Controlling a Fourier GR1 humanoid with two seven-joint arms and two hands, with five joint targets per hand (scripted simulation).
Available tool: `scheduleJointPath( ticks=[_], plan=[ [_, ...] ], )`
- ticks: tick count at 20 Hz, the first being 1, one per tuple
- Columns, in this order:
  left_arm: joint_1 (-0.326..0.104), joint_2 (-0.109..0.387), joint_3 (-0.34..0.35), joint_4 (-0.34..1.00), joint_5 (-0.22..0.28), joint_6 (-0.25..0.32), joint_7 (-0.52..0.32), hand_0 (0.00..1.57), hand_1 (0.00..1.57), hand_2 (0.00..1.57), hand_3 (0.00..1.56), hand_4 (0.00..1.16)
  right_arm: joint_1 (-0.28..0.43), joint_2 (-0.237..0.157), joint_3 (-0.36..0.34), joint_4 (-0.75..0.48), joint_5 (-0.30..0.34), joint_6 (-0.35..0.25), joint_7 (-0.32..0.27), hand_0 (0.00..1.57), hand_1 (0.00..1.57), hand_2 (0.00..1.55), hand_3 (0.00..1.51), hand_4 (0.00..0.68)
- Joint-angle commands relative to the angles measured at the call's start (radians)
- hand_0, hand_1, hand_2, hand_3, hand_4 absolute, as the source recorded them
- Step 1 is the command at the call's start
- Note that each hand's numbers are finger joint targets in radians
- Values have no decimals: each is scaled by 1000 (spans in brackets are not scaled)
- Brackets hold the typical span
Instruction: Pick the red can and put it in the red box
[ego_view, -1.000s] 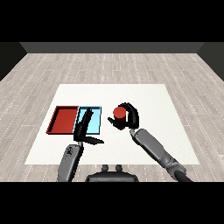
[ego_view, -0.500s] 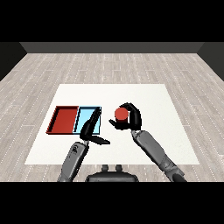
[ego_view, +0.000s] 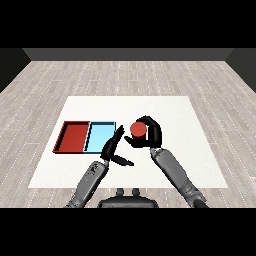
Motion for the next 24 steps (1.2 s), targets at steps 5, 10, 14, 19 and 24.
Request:
scheduleJointPath(
  ticks=[5, 10, 14, 19, 24],
  plan=[
    [-64, 0, -9, 161, 102, -17, -52, 0, 0, 0, 0, 0, -28, 109, -10, 51, 80, 48, 9, 1571, 1571, 1480, 1416, 648],
    [-127, 0, -73, 169, 143, 51, -41, 0, 0, 0, 0, 0, 0, 139, -66, 51, 103, 126, -7, 1571, 1571, 1476, 1412, 633],
    [-166, 0, -128, 165, 184, 136, -5, 0, 0, 0, 0, 0, 12, 156, -30, 46, 99, 105, -39, 1571, 1571, 1482, 1416, 644],
    [-167, 0, -88, 273, 199, 42, -120, 0, 0, 0, 0, 0, 31, 157, 34, -24, 136, 54, 0, 1571, 1571, 1475, 1403, 628],
    [-228, 0, -139, 292, 216, 89, -90, 0, 0, 0, 0, 0, -8, 158, 73, 4, 113, 11, 15, 1571, 1571, 1485, 1414, 651]
  ],
)
